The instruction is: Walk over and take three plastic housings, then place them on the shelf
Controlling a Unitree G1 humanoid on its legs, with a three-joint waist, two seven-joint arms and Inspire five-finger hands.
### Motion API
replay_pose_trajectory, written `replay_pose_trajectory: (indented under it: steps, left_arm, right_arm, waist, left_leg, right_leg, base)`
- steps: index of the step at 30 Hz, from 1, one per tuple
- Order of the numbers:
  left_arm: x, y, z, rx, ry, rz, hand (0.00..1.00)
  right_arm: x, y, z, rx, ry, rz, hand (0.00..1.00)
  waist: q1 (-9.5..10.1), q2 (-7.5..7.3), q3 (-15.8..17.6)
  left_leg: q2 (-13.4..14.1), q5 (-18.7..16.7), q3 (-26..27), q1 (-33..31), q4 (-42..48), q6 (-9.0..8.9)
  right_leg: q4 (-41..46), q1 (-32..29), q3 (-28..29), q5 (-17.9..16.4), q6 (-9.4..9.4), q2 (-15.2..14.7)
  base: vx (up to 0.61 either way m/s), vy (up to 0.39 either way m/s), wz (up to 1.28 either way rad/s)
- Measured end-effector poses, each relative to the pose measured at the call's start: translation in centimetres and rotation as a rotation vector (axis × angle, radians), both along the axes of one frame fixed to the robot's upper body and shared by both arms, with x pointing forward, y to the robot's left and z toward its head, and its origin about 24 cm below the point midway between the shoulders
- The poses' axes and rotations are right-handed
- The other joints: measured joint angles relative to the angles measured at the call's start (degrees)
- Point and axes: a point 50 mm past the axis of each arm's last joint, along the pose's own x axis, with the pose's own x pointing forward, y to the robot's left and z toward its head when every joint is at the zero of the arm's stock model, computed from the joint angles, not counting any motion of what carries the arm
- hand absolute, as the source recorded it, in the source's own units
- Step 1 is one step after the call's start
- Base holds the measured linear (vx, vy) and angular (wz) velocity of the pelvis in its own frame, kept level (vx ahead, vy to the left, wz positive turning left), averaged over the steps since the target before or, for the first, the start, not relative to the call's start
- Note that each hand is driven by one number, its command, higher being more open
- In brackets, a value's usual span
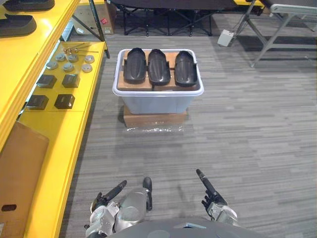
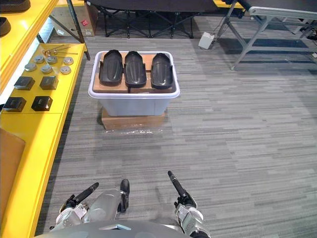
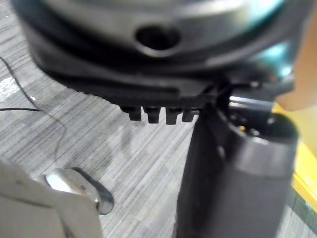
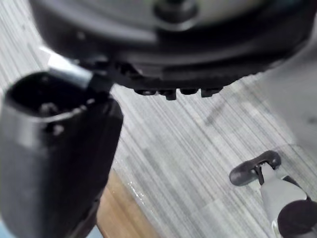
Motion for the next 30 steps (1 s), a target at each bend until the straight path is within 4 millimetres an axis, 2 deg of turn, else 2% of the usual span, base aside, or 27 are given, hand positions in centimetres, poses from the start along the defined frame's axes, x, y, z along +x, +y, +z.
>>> replay_pose_trajectory:
  steps: [1,2,4,5,6,7,8,9,10,11,12,13,14,16,17,18,20,21,22,23,24,25,26,27,30]
  left_arm:
    - [-0.1,0.0,-0.1,0.002,0.007,0.0,1.0]
    - [-0.6,-0.1,-0.2,0.005,0.019,0.001,1.0]
    - [-0.4,-0.2,-0.2,0.019,0.013,-0.016,1.0]
    - [-0.1,-0.4,-0.2,0.017,-0.001,-0.021,1.0]
    - [0.6,-0.6,0.0,0.004,-0.027,-0.032,1.0]
    - [1.2,-0.9,0.1,-0.006,-0.05,-0.039,1.0]
    - [1.4,-1.0,0.2,-0.011,-0.058,-0.038,1.0]
    - [1.5,-1.0,0.2,-0.013,-0.062,-0.035,1.0]
    - [1.4,-1.0,0.2,-0.013,-0.062,-0.03,1.0]
    - [1.1,-0.9,0.2,-0.018,-0.064,-0.011,1.0]
    - [0.4,-0.6,0.1,-0.023,-0.064,0.031,1.0]
    - [0.3,-1.4,-0.1,-0.049,-0.06,0.049,1.0]
    - [0.3,-2.5,-0.2,-0.083,-0.061,0.077,1.0]
    - [0.0,-3.5,-0.5,-0.126,-0.035,0.076,1.0]
    - [-0.1,-3.4,-0.6,-0.133,-0.023,0.081,1.0]
    - [-0.3,-2.8,-0.6,-0.118,-0.021,0.102,1.0]
    - [-0.5,-2.3,-0.6,-0.104,-0.018,0.121,1.0]
    - [-0.8,-2.2,-0.7,-0.101,-0.008,0.123,1.0]
    - [-1.0,-2.1,-0.7,-0.099,-0.005,0.124,1.0]
    - [-1.0,-2.0,-0.7,-0.097,-0.001,0.124,1.0]
    - [-1.4,-2.0,-0.8,-0.097,0.014,0.132,1.0]
    - [-1.9,-2.0,-1.0,-0.098,0.035,0.147,1.0]
    - [-2.4,-2.0,-1.1,-0.102,0.052,0.157,1.0]
    - [-2.7,-1.2,-1.1,-0.079,0.066,0.167,1.0]
    - [-3.1,0.0,-1.0,-0.055,0.094,0.196,1.0]
  right_arm:
    - [0.0,-0.1,0.0,-0.007,-0.006,0.001,1.0]
    - [-0.1,-0.4,0.1,-0.027,-0.006,0.023,1.0]
    - [0.0,-0.7,0.2,-0.067,-0.018,0.065,1.0]
    - [-0.3,-0.8,0.2,-0.073,-0.013,0.067,1.0]
    - [-0.7,-0.9,0.1,-0.076,-0.006,0.055,1.0]
    - [-0.9,-1.3,0.1,-0.073,-0.004,0.027,1.0]
    - [-0.9,-1.4,0.1,-0.075,-0.006,0.017,1.0]
    - [-0.9,-1.4,0.1,-0.072,-0.01,0.002,1.0]
    - [-1.0,-1.3,0.1,-0.071,-0.012,-0.003,1.0]
    - [-1.1,-1.1,0.0,-0.068,-0.011,0.0,1.0]
    - [-1.7,-0.6,-0.2,-0.047,-0.002,0.0,1.0]
    - [-1.3,-1.2,0.0,-0.057,-0.015,0.004,1.0]
    - [-1.1,-1.9,0.2,-0.084,-0.024,0.018,1.0]
    - [-0.7,-2.3,0.5,-0.115,-0.042,0.057,1.0]
    - [-0.6,-2.2,0.5,-0.11,-0.053,0.074,1.0]
    - [-1.1,-1.8,0.3,-0.1,-0.036,0.095,1.0]
    - [-1.8,-1.9,0.1,-0.098,-0.012,0.101,1.0]
    - [-2.3,-2.2,0.1,-0.101,-0.003,0.103,1.0]
    - [-2.3,-2.3,0.1,-0.098,-0.005,0.109,1.0]
    - [-2.4,-2.3,0.1,-0.1,-0.005,0.123,1.0]
    - [-2.3,-2.3,0.2,-0.109,-0.006,0.147,1.0]
    - [-2.3,-2.4,0.2,-0.113,-0.008,0.151,1.0]
    - [-2.3,-2.3,0.2,-0.112,-0.004,0.151,1.0]
    - [-2.8,-1.8,0.0,-0.092,0.002,0.151,1.0]
    - [-3.9,-1.1,-0.4,-0.063,0.019,0.193,1.0]
  waist:
    - [-0.17,0.0,0.29]
    - [-0.8,0.78,0.51]
    - [-1.42,0.98,0.37]
    - [-1.58,1.15,0.35]
    - [-1.6,1.63,0.21]
    - [-1.83,2.08,0.04]
    - [-1.97,2.33,-0.1]
    - [-2.18,2.47,-0.25]
    - [-2.28,2.4,-0.3]
    - [-2.25,1.89,-0.82]
    - [-2.42,0.38,-2.39]
    - [-2.24,2.92,-2.58]
    - [-2.3,5.04,-3.77]
    - [-2.3,6.9,-4.22]
    - [-2.58,6.84,-4.14]
    - [-2.18,5.72,-3.46]
    - [-1.66,5.49,-3.23]
    - [-1.49,5.61,-3.34]
    - [-1.48,5.61,-3.34]
    - [-1.52,5.63,-3.36]
    - [-1.46,5.79,-3.44]
    - [-1.69,6.18,-3.67]
    - [-1.67,5.88,-3.88]
    - [-1.96,3.67,-4.46]
    - [-2.19,0.94,-5.3]
  left_leg:
    - [-0.28,-0.73,-0.3,2.25,-0.59,0.11]
    - [-0.41,-2.04,-1.02,6.51,-2.22,0.34]
    - [-0.16,-3.36,-2.52,11.18,-4.61,0.32]
    - [0.46,-4.25,-3.41,12.32,-4.68,0.22]
    - [1.35,-5.22,-5.08,13.02,-4.38,0.17]
    - [2.32,-6.46,-6.72,13.15,-3.73,-0.61]
    - [2.89,-7.3,-7.57,13.16,-3.25,-1.15]
    - [3.85,-8.62,-8.88,14.16,-3.01,-2.49]
    - [4.26,-9.3,-9.26,14.94,-3.06,-3.59]
    - [4.88,-10.63,-9.71,16.88,-3.62,-5.74]
    - [4.87,-12.39,-10.3,18.59,-3.8,-8.03]
    - [6.94,-12.91,-10.54,19.14,-3.57,-8.21]
    - [8.73,-12.33,-10.28,18.78,-2.71,-8.9]
    - [10.35,-11.19,-9.75,18.52,-0.51,-9.97]
    - [10.83,-9.87,-9.28,16.03,6.6,-11.6]
    - [11.59,-10.1,-8.23,12.23,16.18,-13.4]
    - [13.0,-13.07,-4.42,9.03,20.81,-13.11]
    - [14.93,-13.63,-0.7,6.08,18.86,-12.25]
    - [15.86,-13.16,0.38,4.21,15.51,-11.51]
    - [16.27,-11.57,0.47,2.92,11.2,-10.8]
    - [16.32,-6.11,0.46,2.4,5.18,-10.28]
    - [16.35,-0.38,0.15,2.17,1.8,-10.82]
    - [15.78,-0.79,0.44,2.68,1.25,-10.69]
    - [13.91,0.07,1.2,3.83,-2.02,-9.97]
    - [10.06,1.63,1.38,4.83,-6.64,-8.68]
  right_leg:
    - [4.55,-1.55,-0.8,-0.47,-0.87,-0.42]
    - [9.49,-4.62,-4.56,-2.28,-3.95,-1.4]
    - [7.69,-8.96,-10.1,-5.11,-6.84,-2.31]
    - [3.07,-10.96,-11.64,-5.64,-7.16,-2.12]
    - [-7.08,-12.93,-11.72,-5.2,-6.52,-1.18]
    - [-17.96,-14.44,-10.24,-3.58,-5.13,0.02]
    - [-23.03,-14.99,-8.97,-2.38,-4.64,0.99]
    - [-30.13,-15.53,-7.36,0.66,-4.42,2.0]
    - [-32.28,-15.54,-7.11,2.45,-4.48,2.26]
    - [-34.99,-15.31,-7.29,8.01,-5.51,3.09]
    - [-35.39,-15.04,-6.98,17.05,-7.68,3.32]
    - [-33.55,-14.94,-8.49,16.19,-8.46,5.16]
    - [-32.87,-14.92,-9.93,13.82,-10.04,6.43]
    - [-33.05,-13.58,-10.5,11.85,-10.84,8.01]
    - [-35.23,-11.02,-10.6,11.15,-11.25,8.77]
    - [-38.64,-7.08,-10.72,10.97,-11.58,8.96]
    - [-41.76,-2.36,-11.3,10.89,-11.71,8.88]
    - [-44.33,0.51,-12.43,10.42,-11.23,8.85]
    - [-44.95,1.33,-12.77,10.1,-10.98,8.8]
    - [-45.34,1.67,-12.95,9.86,-10.11,8.8]
    - [-45.31,1.71,-12.48,9.4,-9.2,8.88]
    - [-45.36,1.69,-12.16,9.14,-8.35,9.06]
    - [-45.45,1.85,-11.72,9.22,-7.9,8.41]
    - [-46.03,1.72,-11.84,9.53,-7.02,6.65]
    - [-47.14,2.06,-13.21,9.79,-5.15,3.55]
  base:
    - [0.53,0.167,0.08]
    - [0.35,0.09,0.13]
    - [0.35,0.044,0.36]
    - [0.38,-0.029,0.69]
    - [0.42,-0.085,0.8]
    - [0.44,-0.114,0.72]
    - [0.59,-0.207,0.66]
    - [0.51,-0.22,0.49]
    - [0.65,-0.316,0.52]
    - [0.6,-0.336,0.49]
    - [0.75,-0.415,0.37]
    - [0.62,-0.331,0.25]
    - [0.56,-0.3,0.03]
    - [0.43,-0.247,0.03]
    - [0.45,-0.287,0.09]
    - [0.36,-0.231,0.13]
    - [0.23,-0.136,0.16]
    - [0.22,-0.104,0.2]
    - [0.18,-0.036,0.14]
    - [0.15,0.041,-0.11]
    - [0.15,0.092,-0.19]
    - [0.14,0.123,-0.22]
    - [0.2,0.18,-0.07]
    - [0.23,0.201,0.05]
    - [0.2,0.131,0.18]
